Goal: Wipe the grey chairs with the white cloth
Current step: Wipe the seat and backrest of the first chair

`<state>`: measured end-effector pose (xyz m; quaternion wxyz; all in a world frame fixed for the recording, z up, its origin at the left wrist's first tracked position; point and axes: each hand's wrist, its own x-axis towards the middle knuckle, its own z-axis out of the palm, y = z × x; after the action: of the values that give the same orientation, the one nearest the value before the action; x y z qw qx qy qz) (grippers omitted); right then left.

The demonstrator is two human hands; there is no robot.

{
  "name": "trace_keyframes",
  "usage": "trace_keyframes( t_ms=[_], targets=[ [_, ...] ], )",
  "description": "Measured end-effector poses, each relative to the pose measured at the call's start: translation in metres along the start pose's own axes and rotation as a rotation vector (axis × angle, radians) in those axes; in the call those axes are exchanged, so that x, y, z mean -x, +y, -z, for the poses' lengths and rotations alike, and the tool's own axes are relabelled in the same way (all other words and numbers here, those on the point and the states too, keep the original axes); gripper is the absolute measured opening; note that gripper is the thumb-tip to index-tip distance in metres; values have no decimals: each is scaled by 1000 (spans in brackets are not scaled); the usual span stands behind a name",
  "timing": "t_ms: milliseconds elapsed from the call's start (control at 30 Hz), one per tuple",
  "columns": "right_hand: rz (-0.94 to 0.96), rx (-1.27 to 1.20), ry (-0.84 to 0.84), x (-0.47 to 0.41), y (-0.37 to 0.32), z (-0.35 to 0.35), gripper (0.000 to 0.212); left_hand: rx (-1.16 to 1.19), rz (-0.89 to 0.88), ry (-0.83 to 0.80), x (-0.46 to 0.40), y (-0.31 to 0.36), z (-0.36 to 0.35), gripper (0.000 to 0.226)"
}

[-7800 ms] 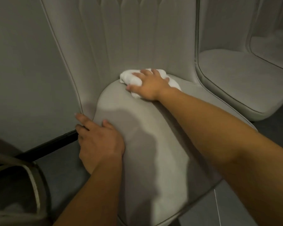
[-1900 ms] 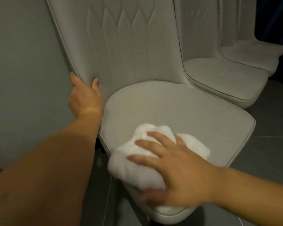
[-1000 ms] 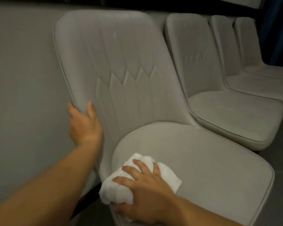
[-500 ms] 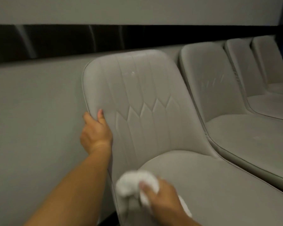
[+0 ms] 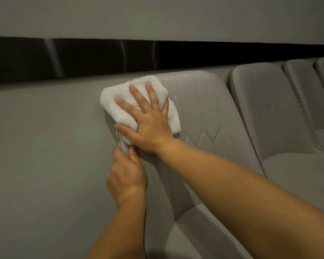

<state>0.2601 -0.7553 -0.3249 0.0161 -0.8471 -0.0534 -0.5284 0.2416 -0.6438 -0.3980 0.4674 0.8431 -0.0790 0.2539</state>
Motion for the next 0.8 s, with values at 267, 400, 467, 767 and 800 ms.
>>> trace_keyframes(
  t_ms=[267, 400, 467, 767, 800],
  targets=[
    [-135, 264, 90, -42, 103, 9, 72, -30, -18, 56, 1, -2, -7, 55],
    [-350, 191, 180, -41, 85, 1, 67, -37, 3, 79, 2, -2, -7, 57],
    [-368, 128, 204, -31, 63, -5, 66, -29, 12, 74, 2, 0, -6, 56],
    [24, 68, 159, 91, 51, -23, 67, -22, -5, 105, 5, 5, -5, 55],
    [56, 72, 145, 82, 54, -20, 67, -26, -6, 110, 5, 5, -4, 54]
  ],
)
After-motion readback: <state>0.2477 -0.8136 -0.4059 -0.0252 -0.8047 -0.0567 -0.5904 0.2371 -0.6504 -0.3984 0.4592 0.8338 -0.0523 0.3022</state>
